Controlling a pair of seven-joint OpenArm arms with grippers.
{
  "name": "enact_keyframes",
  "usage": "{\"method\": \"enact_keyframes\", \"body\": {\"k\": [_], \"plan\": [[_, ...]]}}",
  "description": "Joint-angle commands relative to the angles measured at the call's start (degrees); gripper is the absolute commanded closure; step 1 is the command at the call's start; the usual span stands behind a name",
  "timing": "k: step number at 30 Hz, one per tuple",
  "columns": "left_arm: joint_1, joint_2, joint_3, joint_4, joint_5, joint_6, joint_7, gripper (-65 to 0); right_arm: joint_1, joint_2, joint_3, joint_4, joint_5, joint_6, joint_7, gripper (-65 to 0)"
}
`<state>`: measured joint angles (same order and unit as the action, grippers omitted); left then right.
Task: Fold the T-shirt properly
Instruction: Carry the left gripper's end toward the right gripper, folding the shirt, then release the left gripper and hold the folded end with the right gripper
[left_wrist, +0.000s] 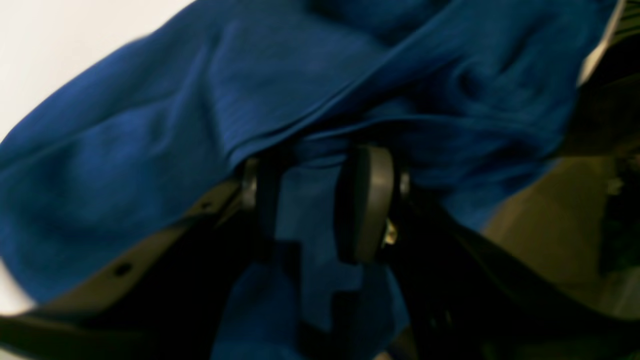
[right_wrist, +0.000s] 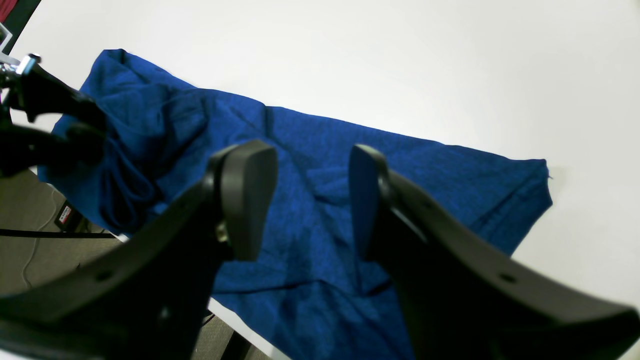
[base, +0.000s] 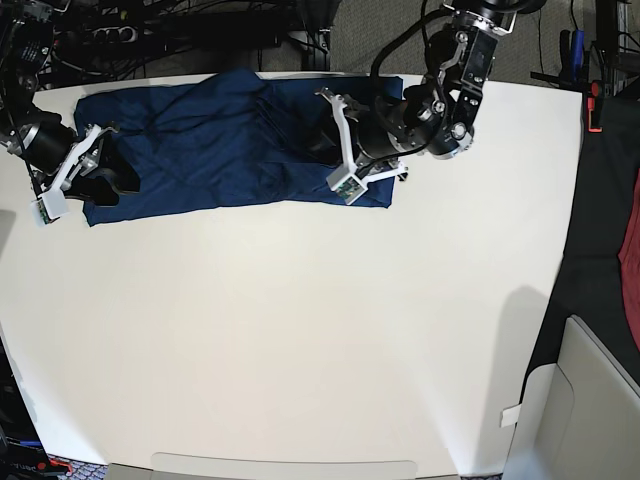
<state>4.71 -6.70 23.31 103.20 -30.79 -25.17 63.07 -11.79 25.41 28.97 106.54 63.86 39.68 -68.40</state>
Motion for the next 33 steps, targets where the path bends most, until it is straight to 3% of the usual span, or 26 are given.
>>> {"method": "enact_keyframes", "body": {"k": [1, 7, 12, 13, 18, 23, 28, 33], "plan": [[-1.5, 1.47, 0.12, 1.11, -1.17, -0.28, -0.96, -21.1, 0.5, 0.92, 0.52, 0.84, 1.33, 0.32, 1.19, -25.3], [-3.08, 6.57, 0.56, 0.93, -1.17, -0.28, -0.96, -21.1, 0.14, 0.92, 0.52, 0.84, 1.33, 0.32, 1.19, -25.3], [-3.96, 7.53, 1.79, 0.23, -1.08, -0.28, -1.05, -21.1, -0.03, 1.01, 0.52, 0.84, 1.24, 0.32, 1.19, -25.3], [-3.96, 7.18, 1.61, 0.41, -1.08, -0.28, -1.05, -21.1, -0.12, 1.36, 0.52, 0.76, 1.16, 0.32, 1.19, -25.3], [-2.82, -1.26, -6.39, 7.26, -1.43, -0.28, -0.52, -21.1, -1.7, 3.12, 3.42, 0.76, -1.92, 0.32, 1.19, -25.4], [3.42, -8.47, -12.1, 11.92, -1.43, -0.28, -0.96, -21.1, -1.44, 3.82, 5.09, 0.49, -10.36, 0.32, 1.1, -26.0], [7.11, -9.61, -15.0, 11.57, -1.43, -0.28, -1.13, -21.1, 1.2, 3.65, 5.01, -0.48, -21.79, 0.32, 0.93, -35.1], [7.55, -9.43, -15.27, 11.57, -1.43, -0.37, -1.13, -21.1, 6.82, 3.56, 5.01, -6.28, -24.78, 0.32, -3.55, -35.8]]}}
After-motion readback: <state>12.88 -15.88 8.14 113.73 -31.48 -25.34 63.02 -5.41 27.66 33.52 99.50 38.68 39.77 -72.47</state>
